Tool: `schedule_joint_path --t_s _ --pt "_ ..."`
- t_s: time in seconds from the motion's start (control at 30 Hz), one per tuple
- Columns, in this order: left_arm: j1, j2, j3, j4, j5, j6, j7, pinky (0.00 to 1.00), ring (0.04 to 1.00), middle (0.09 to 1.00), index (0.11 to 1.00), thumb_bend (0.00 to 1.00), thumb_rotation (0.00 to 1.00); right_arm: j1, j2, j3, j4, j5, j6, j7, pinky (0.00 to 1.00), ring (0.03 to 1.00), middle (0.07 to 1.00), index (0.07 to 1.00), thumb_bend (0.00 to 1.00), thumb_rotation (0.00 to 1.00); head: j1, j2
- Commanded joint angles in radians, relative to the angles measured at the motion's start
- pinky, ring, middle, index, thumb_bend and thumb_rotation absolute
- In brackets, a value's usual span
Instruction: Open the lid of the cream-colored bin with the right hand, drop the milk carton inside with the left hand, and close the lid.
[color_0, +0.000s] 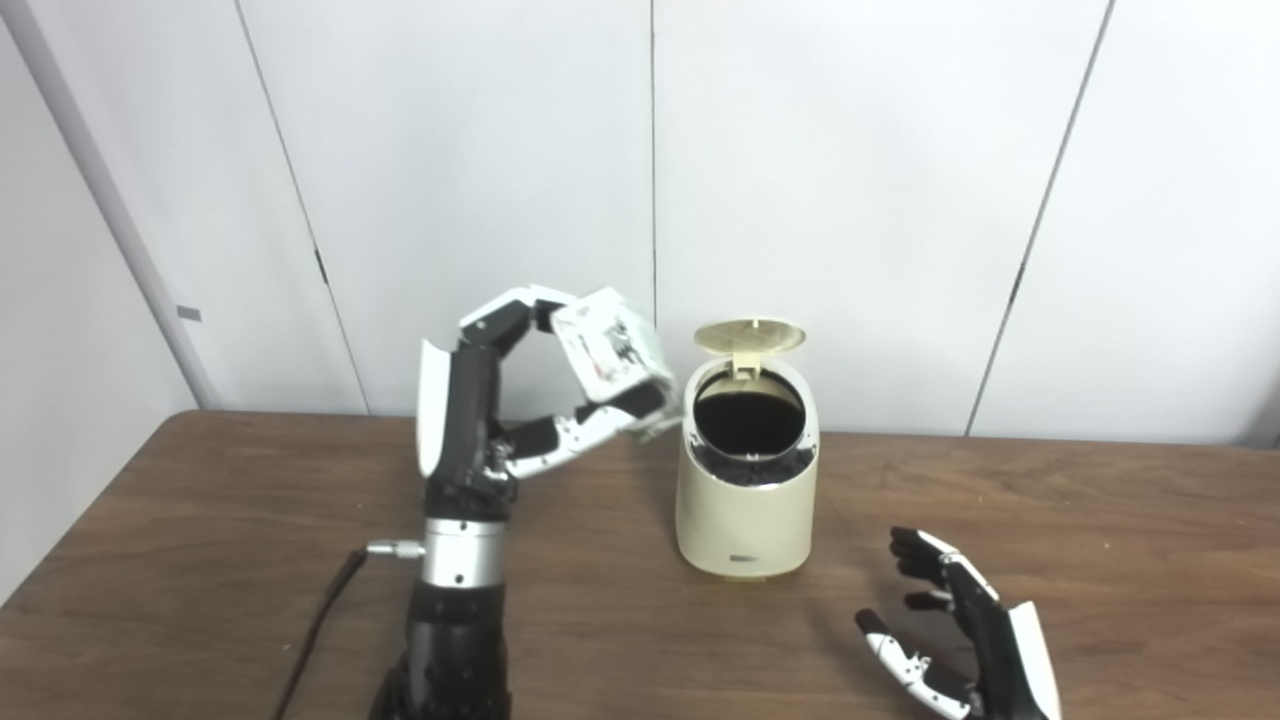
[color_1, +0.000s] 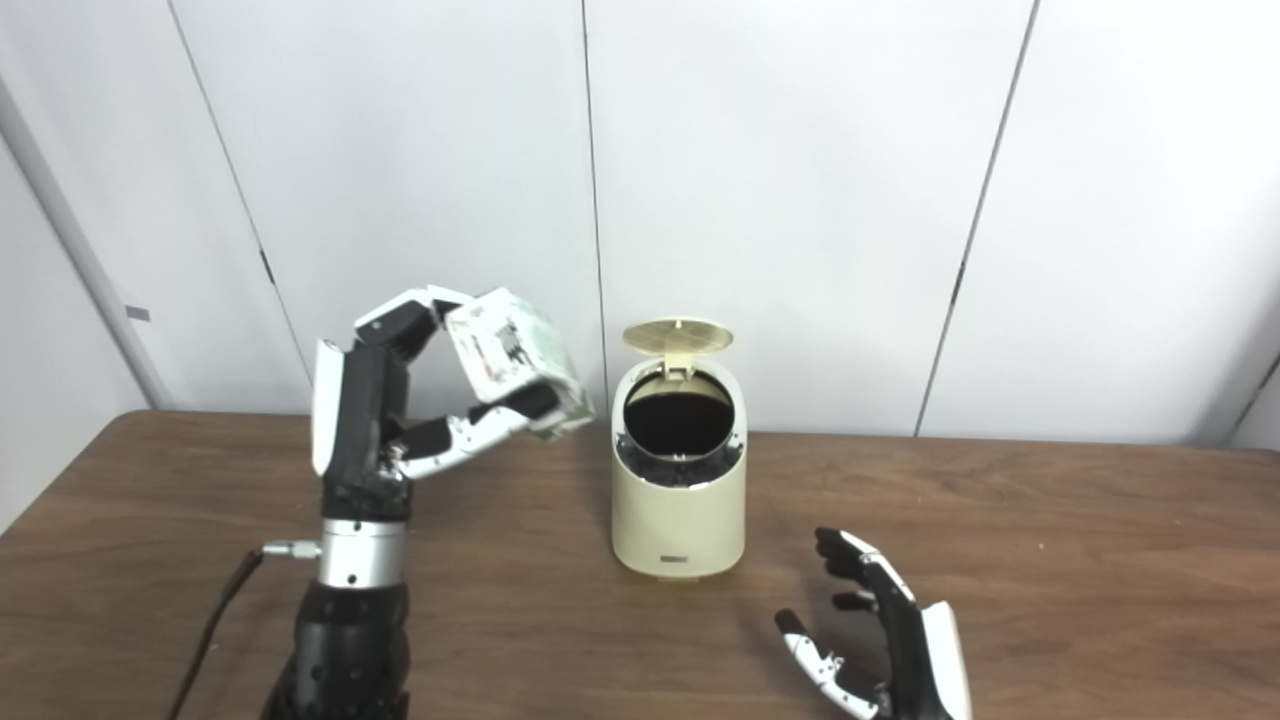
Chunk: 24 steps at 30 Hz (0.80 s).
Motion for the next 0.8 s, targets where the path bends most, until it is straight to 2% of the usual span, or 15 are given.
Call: schedule_joint_path --t_s 0.0,0.13,0.27,0.37,0.57,0.67,0.77 --pt "-0.038 -0.006 -0.002 -0.022 0.002 -0.053 0.002 0.69 0.467 0.475 0.492 0.50 0.00 0.002 0.021 0.015 0.036 -0.010 -0.018 -0.020 0.59 0.724 0.752 0.775 0.25 0.20 0.000 0.001" --pt "-0.055 -0.009 -0.023 0.047 -0.009 -0.116 -0.012 0.66 0.501 0.470 0.482 0.50 0.00 -0.003 0.023 0.025 0.054 -0.008 -0.036 -0.036 0.59 0.723 0.751 0.771 0.25 0.21 -0.018 -0.004" --pt "-0.068 -0.010 -0.043 0.103 -0.009 -0.156 -0.028 0.68 0.520 0.467 0.477 0.50 0.00 0.003 0.031 0.030 0.054 0.007 -0.028 -0.039 0.62 0.739 0.766 0.773 0.26 0.21 -0.037 -0.007" --pt "-0.082 -0.007 -0.066 0.156 0.030 -0.204 -0.012 0.65 0.518 0.473 0.466 0.50 0.00 0.011 0.036 0.034 0.056 0.015 -0.042 -0.044 0.63 0.747 0.775 0.771 0.26 0.19 -0.060 -0.011" --pt "-0.105 0.041 -0.195 0.207 0.060 -0.212 0.094 0.56 0.506 0.492 0.451 0.50 0.00 0.034 0.044 0.054 0.041 -0.003 -0.039 -0.059 0.66 0.766 0.786 0.775 0.25 0.19 -0.081 -0.018" --pt "-0.134 0.078 -0.282 0.243 0.074 -0.212 0.200 0.58 0.492 0.497 0.452 0.50 0.00 0.049 0.053 0.060 0.021 0.000 -0.028 -0.057 0.67 0.769 0.788 0.781 0.24 0.19 -0.096 -0.015" --pt "-0.170 0.126 -0.372 0.287 0.116 -0.212 0.334 0.57 0.475 0.497 0.457 0.50 0.00 0.065 0.060 0.066 0.000 -0.008 -0.020 -0.057 0.66 0.764 0.789 0.785 0.24 0.19 -0.111 -0.012"
